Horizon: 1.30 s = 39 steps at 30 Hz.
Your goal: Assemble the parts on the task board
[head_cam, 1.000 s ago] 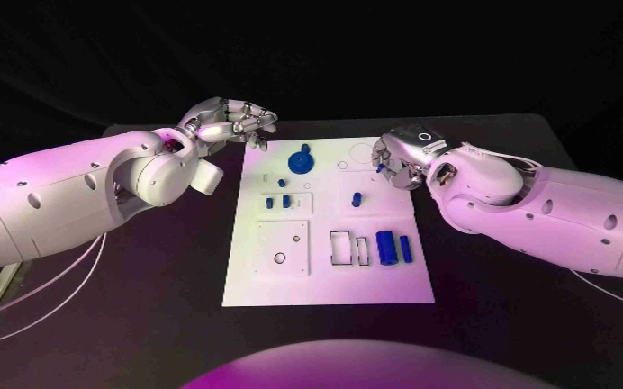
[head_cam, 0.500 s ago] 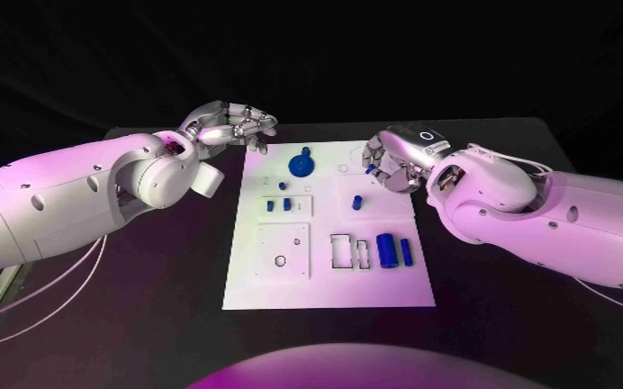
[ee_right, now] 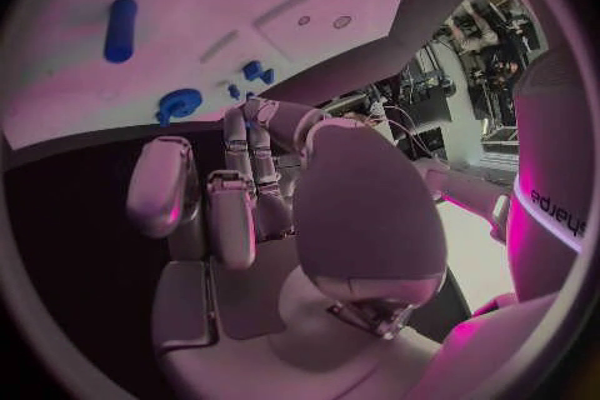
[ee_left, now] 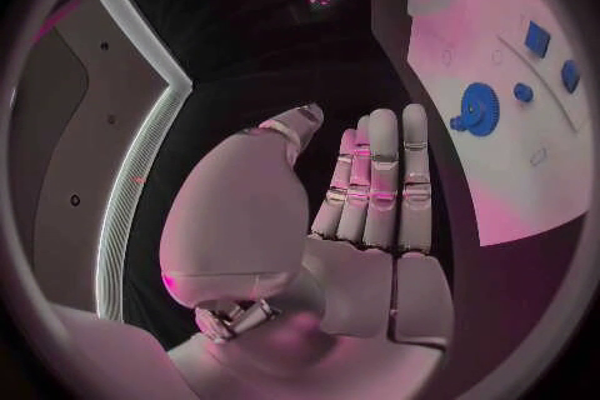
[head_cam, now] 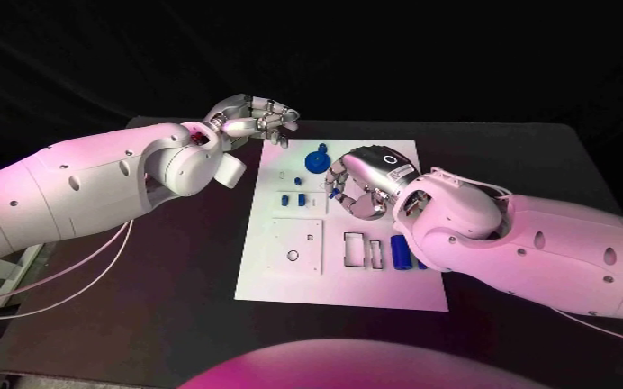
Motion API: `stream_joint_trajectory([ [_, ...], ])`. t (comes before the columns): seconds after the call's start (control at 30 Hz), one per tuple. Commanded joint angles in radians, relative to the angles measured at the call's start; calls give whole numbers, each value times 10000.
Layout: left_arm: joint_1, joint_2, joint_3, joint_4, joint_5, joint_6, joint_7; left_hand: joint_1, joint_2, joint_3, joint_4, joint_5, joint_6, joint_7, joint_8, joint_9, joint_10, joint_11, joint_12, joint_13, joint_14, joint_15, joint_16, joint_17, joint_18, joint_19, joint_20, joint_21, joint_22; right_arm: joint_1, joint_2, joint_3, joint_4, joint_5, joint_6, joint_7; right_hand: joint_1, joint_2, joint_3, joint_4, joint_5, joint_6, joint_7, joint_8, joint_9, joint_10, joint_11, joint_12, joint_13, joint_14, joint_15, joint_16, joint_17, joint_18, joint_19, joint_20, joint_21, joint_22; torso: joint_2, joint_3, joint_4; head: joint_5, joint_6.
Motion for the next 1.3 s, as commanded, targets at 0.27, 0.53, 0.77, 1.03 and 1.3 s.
stream_joint_trajectory([
  [0.27, 8, 133, 5, -35, 260, -46, 67, -189, 61, -280, 149, 89, -98, 48, -50, 50, -30, 67, -115, 28, -36, 63, 22, 19, 95, 37, 16, -106, -60, -452, 641, -65, -282, 237, 894, 372, -35, 47, 111, -19, 46, 18, 23, -10, 27, 397, -359, -32, 26, 603, -57, 20, 641, -153, -19, -47, -110, 689, 8, 11, -8, 454, -170],
  [0.53, 8, 183, 5, -54, 342, 7, 66, -326, 78, -470, 290, 76, -123, 54, -57, 79, -40, 74, -149, 62, -62, 75, 40, 30, 97, 27, 32, -139, -102, -622, 878, -89, -418, 153, 1062, 292, -36, 51, 115, -22, 51, 16, 24, -12, 30, 396, -357, -35, 28, 601, -56, 15, 632, -142, -38, -47, -162, 667, 1, 16, -13, 616, -312],
  [0.77, 8, 206, 5, -57, 373, 80, 36, -354, 90, -519, 327, 64, -134, 56, -61, 86, -49, 77, -159, 71, -68, 79, 46, 33, 98, 26, 35, -147, -112, -720, 1035, -98, -505, 87, 1204, 237, -39, 52, 117, -26, 57, 13, 27, -14, 33, 395, -355, -38, 31, 599, -54, 10, 622, -142, -40, -46, -167, 667, 9, 17, -2, 714, -319],
  [1.03, 9, 211, 5, -52, 374, 118, 4, -363, 96, -535, 340, 62, -137, 57, -62, 88, -52, 79, -162, 74, -69, 79, 48, 34, 98, 26, 37, -149, -116, -782, 1112, -111, -587, 18, 1300, 221, -46, 52, 118, -32, 62, 10, 30, -17, 38, 394, -353, -43, 35, 597, -52, 6, 613, -137, -49, -46, -189, 659, 3, 7, -5, 731, -319],
  [1.3, 10, 219, 5, -45, 361, 158, -18, -364, 103, -548, 348, 62, -140, 56, -63, 91, -54, 78, -164, 77, -69, 79, 51, 35, 99, 27, 38, -151, -119, -798, 1190, -126, -746, -39, 1342, 141, -46, 52, 118, -32, 62, 10, 30, -17, 38, 394, -353, -43, 35, 597, -52, 6, 613, -137, -49, -46, -189, 659, 4, 11, 1, 817, -319],
])
